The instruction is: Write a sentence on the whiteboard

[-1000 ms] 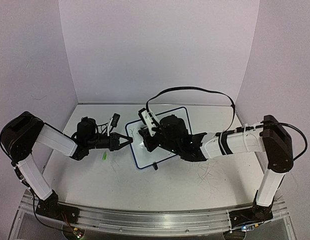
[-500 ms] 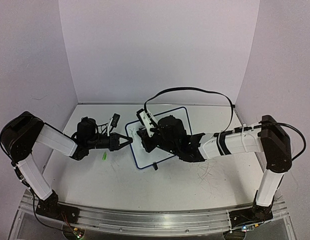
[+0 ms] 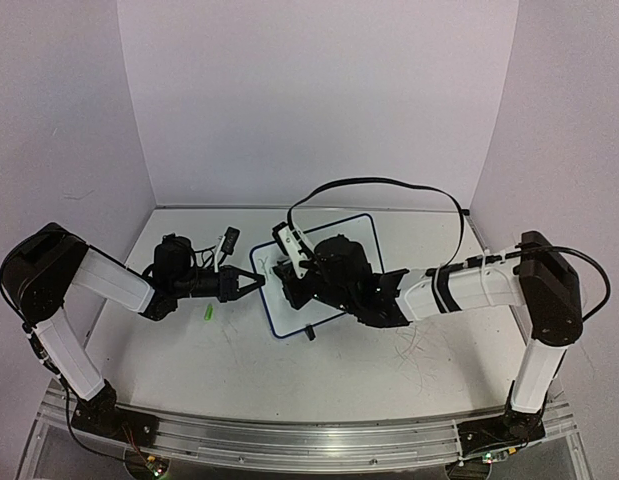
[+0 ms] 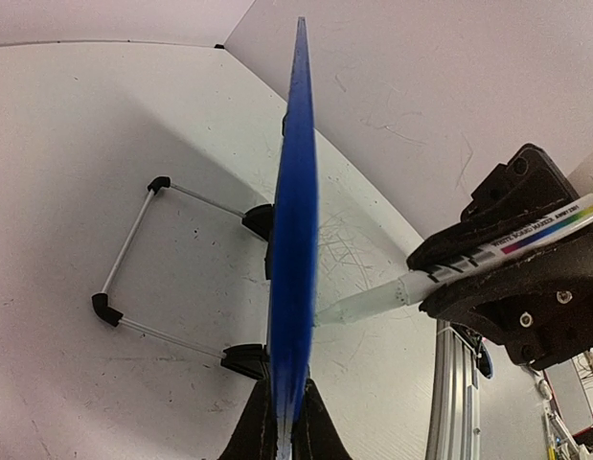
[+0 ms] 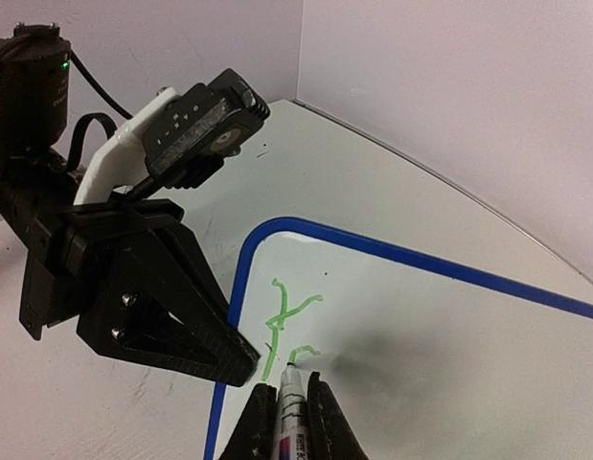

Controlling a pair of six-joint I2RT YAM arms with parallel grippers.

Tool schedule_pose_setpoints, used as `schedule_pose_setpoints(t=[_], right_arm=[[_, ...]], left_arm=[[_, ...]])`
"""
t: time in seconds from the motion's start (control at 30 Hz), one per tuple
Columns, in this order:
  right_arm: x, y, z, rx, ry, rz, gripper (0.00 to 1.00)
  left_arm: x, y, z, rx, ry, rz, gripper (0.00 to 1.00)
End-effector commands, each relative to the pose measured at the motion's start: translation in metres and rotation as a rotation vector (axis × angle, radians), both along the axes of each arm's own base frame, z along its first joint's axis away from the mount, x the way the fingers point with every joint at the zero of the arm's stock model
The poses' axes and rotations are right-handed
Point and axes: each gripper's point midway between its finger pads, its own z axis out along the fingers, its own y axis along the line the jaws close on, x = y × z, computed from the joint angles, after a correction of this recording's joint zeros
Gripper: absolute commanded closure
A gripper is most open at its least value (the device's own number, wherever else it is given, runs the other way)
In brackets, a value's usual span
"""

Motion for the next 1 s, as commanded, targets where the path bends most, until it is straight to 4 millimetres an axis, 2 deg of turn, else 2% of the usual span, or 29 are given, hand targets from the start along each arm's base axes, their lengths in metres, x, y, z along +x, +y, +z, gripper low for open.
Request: schedule_pose_setpoints(t=[0.0,0.6,0.97], right_arm=[[0.001,-0.007,-0.006,-0.010,0.009,-0.028,1.00],[0.015,-0.025,0.005,-0.005,-0.029,-0.147,1.00],[0.019,-0.020,0.022,0.038,-0.051,-0.154,1.00]], left_arm=[[-0.004,-0.008,0.010,-0.017,-0.034,-0.048,1.00],[-0.006,-0.007,0.008,-0.011,-0.030,-0.050,1.00],[-0.007,-0.007,0.008,-0.011,-0.031,-0.051,1.00]])
